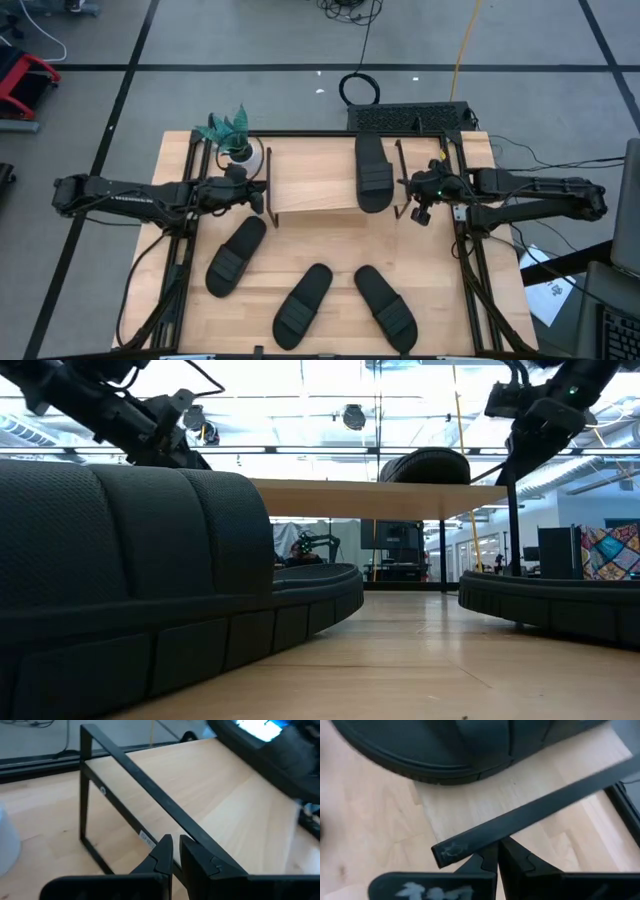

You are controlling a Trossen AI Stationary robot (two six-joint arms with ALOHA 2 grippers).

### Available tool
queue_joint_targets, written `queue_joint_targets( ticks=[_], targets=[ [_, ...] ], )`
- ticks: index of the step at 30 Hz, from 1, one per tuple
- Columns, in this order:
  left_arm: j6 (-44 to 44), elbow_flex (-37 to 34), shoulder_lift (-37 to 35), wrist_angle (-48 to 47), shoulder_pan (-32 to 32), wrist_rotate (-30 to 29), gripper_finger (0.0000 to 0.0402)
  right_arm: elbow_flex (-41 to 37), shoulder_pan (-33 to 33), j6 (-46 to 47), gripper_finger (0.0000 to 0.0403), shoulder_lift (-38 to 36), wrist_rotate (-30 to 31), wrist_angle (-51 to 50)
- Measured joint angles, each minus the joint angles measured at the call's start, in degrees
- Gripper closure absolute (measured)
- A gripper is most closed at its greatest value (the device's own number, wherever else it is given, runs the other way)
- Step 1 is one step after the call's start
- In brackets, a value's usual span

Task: Pick and place slides into the shelf
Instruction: Adjust the shelf, then put the black slipper on the shelf

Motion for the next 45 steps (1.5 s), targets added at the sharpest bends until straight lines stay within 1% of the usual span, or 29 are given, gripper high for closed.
queue_joint_targets(
  ticks=[6, 9, 12, 20, 26, 30, 35, 38, 41, 42, 45],
  targets=[
    [-0.03, 2.46, 3.69, -1.59, 3.34, 4.16, 0.0371, 0.00, 4.46, 2.18, 0.0403, 0.00, -0.01, -0.37],
    [-0.03, 2.97, 4.47, -1.81, 3.92, 4.51, 0.0371, 0.00, 6.49, 2.99, 0.0403, -0.04, 0.26, -0.81],
    [-0.01, 3.11, 4.68, -1.74, 3.93, 4.74, 0.0371, 0.02, 7.73, 4.78, 0.0403, -0.02, 3.65, -2.20],
    [1.20, 3.15, 4.66, -2.53, 3.87, 4.19, 0.0371, 0.01, 8.27, 6.14, 0.0403, -0.39, 7.46, -4.56],
    [4.86, 3.15, 3.80, -2.89, 3.67, 4.58, 0.0371, 0.02, 8.27, 6.12, 0.0403, -3.34, 7.46, -4.50],
    [6.71, 3.13, 1.59, -3.47, 3.19, 4.54, 0.0371, 0.02, 8.26, 6.11, 0.0403, -5.47, 7.48, -4.52],
    [7.37, 3.13, -1.52, -5.50, 3.09, 2.39, 0.0371, 0.02, 8.21, 6.26, 0.0403, -7.60, 8.36, -4.66],
    [7.40, 3.13, -3.15, -9.33, 3.10, -0.05, 0.0371, 0.02, 8.20, 6.58, 0.0403, -8.86, 9.07, -5.11],
    [7.55, 3.13, -4.70, -13.19, 3.09, -1.09, 0.0371, 0.02, 8.24, 6.41, 0.0403, -11.40, 8.74, -5.06],
    [7.72, 3.13, -5.25, -14.86, 3.00, -1.43, 0.0371, 0.02, 8.27, 6.17, 0.0403, -12.49, 8.33, -4.96],
    [7.83, 3.10, -6.83, -19.34, 2.02, -3.39, 0.0381, 0.02, 8.25, 4.36, 0.0403, -16.21, 4.23, -4.53]
  ],
)
